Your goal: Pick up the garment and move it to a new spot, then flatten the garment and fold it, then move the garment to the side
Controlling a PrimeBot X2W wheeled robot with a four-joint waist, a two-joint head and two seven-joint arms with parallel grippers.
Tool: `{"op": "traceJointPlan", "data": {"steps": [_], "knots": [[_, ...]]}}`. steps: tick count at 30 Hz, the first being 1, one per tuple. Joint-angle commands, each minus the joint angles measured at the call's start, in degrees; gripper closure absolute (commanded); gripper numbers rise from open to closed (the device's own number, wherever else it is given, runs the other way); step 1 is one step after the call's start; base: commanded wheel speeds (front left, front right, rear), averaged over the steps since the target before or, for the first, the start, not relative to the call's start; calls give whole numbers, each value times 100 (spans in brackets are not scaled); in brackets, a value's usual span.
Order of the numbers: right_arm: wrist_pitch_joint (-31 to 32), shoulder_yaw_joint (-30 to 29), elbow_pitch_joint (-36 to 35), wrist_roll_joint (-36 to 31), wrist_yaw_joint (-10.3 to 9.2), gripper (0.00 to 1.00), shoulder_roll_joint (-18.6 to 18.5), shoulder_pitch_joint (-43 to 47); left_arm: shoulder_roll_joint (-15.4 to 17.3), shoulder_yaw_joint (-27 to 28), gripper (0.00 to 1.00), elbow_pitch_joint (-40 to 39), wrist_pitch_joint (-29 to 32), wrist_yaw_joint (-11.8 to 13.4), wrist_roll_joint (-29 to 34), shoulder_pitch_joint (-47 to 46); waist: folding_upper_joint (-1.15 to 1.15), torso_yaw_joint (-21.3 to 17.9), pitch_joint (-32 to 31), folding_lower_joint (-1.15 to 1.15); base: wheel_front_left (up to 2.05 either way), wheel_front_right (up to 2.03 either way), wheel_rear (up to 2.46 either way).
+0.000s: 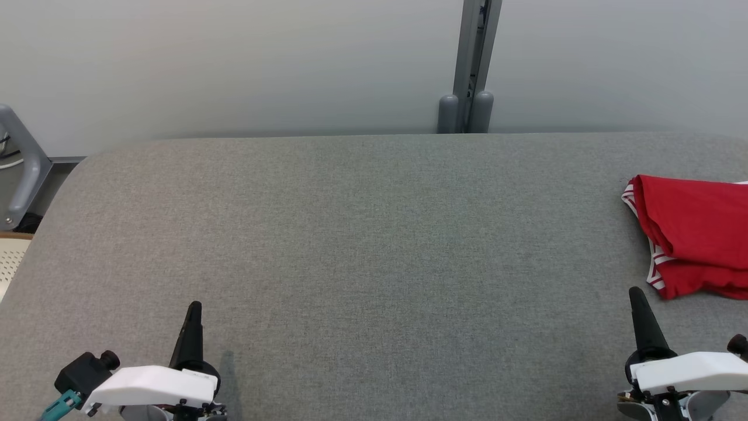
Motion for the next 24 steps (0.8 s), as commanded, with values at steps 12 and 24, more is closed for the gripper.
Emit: {"op": "traceJointPlan", "data": {"steps": [12,24], "knots": [[244,-96,-128,862,2,100,-66,-150,42,217,100,-136,227,-180,-785,-211,0,-50,-14,0,0,0,0],[406,-146,-163,1450,2,100,-74,-172,44,356,100,-176,391,-279,-1322,-256,0,-92,-25,0,0,0,0]]}}
